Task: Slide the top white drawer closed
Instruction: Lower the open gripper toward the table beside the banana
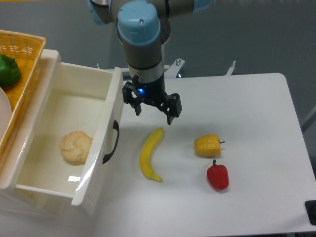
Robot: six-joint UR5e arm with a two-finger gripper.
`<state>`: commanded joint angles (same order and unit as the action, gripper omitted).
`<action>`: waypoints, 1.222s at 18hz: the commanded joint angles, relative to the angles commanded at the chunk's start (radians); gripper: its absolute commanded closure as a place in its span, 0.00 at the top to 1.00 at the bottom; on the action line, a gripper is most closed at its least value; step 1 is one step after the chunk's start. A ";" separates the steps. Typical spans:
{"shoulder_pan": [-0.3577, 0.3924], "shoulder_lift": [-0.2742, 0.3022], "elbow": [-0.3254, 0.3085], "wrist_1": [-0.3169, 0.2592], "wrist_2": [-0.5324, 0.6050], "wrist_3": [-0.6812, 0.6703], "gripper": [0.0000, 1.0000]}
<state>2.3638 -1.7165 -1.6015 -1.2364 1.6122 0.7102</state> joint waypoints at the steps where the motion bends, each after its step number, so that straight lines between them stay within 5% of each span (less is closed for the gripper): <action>1: 0.000 -0.009 -0.005 0.002 0.000 0.000 1.00; 22: 0.075 -0.068 -0.026 0.028 -0.017 -0.074 1.00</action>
<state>2.4390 -1.7840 -1.6276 -1.2088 1.5954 0.6366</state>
